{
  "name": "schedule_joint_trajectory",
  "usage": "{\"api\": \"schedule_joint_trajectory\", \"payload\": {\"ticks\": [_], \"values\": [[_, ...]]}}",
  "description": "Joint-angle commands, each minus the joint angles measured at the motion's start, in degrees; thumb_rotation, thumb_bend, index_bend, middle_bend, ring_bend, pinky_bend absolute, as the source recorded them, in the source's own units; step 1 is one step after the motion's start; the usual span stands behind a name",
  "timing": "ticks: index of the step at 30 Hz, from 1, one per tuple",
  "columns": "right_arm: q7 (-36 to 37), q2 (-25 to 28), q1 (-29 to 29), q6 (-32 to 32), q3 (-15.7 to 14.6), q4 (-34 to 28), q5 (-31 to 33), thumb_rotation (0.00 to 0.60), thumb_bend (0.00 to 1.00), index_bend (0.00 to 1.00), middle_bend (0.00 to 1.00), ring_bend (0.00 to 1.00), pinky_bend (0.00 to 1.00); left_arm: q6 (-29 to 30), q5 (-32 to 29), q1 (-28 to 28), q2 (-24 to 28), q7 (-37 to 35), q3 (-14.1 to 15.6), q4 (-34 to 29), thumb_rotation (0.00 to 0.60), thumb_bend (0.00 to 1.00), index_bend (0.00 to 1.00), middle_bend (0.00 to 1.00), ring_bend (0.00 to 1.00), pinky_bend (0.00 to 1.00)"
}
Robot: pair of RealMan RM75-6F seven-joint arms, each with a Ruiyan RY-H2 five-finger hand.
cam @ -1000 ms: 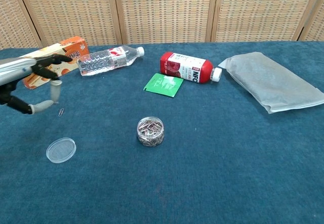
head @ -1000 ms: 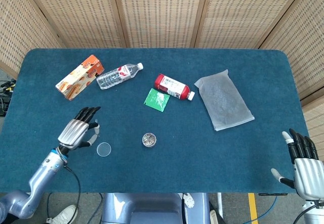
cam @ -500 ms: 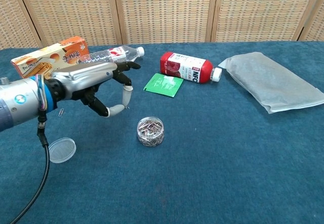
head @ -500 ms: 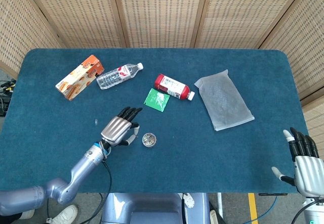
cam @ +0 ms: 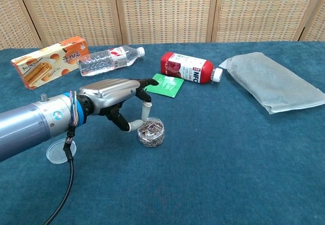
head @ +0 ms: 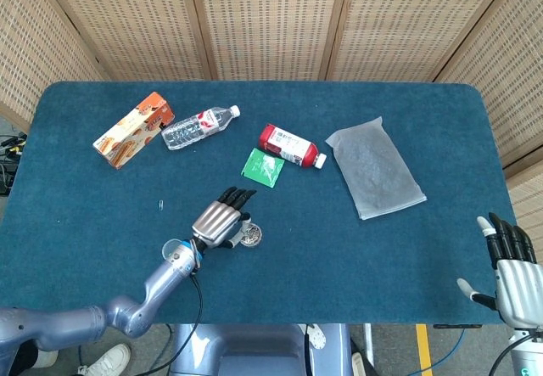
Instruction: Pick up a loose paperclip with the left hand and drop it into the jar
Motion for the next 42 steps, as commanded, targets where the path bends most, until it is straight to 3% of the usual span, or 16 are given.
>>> {"api": "schedule_joint_trajectory", "payload": {"ticks": [1, 3, 7, 14, 18, 22, 27, 32, 42], "values": [[0.1, 0.0, 0.0, 0.0, 0.0, 0.0, -0.1, 0.6, 0.0, 0.0, 0.0, 0.0, 0.0, 0.4, 0.3, -0.1, -0.2, -0.4, 0.1, 0.0, 0.6, 0.44, 0.64, 0.0, 0.0, 0.0], [0.1, 0.0, 0.0, 0.0, -0.1, 0.0, 0.0, 0.6, 0.0, 0.0, 0.0, 0.0, 0.0, 0.5, 0.3, -0.2, -0.2, -0.3, 0.2, 0.2, 0.6, 0.42, 0.47, 0.0, 0.0, 0.0], [0.2, 0.1, 0.0, 0.0, -0.1, 0.0, -0.2, 0.6, 0.0, 0.0, 0.0, 0.0, 0.0, 0.3, 0.1, -0.3, 0.1, -1.0, 0.2, -0.6, 0.6, 0.26, 0.2, 0.0, 0.0, 0.0], [0.0, 0.0, 0.0, 0.1, -0.2, -0.1, -0.4, 0.6, 0.0, 0.0, 0.0, 0.0, 0.0, 1.7, 1.9, -0.1, 1.1, -4.0, 0.2, -1.9, 0.6, 0.16, 0.01, 0.0, 0.0, 0.0], [-0.1, 0.0, 0.0, 0.1, -0.3, -0.1, -0.5, 0.6, 0.0, 0.0, 0.0, 0.0, 0.0, 4.0, 3.5, 0.7, 3.5, -5.6, -0.1, -3.9, 0.6, 0.16, 0.0, 0.0, 0.0, 0.0], [-0.1, 0.0, -0.1, 0.3, -0.5, -0.3, -1.0, 0.6, 0.0, 0.0, 0.0, 0.0, 0.0, 8.8, 6.0, 3.4, 11.1, -5.5, 0.2, -9.2, 0.6, 0.14, 0.0, 0.0, 0.0, 0.0], [0.0, 0.2, -0.3, 0.7, -0.8, -0.5, -1.7, 0.6, 0.0, 0.0, 0.0, 0.0, 0.0, 13.8, 8.7, 8.8, 23.3, -5.3, 3.3, -15.9, 0.6, 0.02, 0.0, 0.0, 0.0, 0.0], [-0.3, 0.3, -0.5, 1.2, -1.2, -0.9, -2.5, 0.6, 0.0, 0.0, 0.0, 0.0, 0.0, 22.8, 9.8, 17.0, 31.6, -6.7, 6.9, -18.3, 0.6, 0.0, 0.0, 0.0, 0.0, 0.0], [-0.2, 0.3, -0.9, 1.7, -1.8, -0.9, -3.9, 0.6, 0.0, 0.0, 0.0, 0.0, 0.0, 34.5, 13.0, 29.4, 38.4, -19.3, 11.8, -16.7, 0.6, 0.0, 0.0, 0.0, 0.0, 0.0]]}}
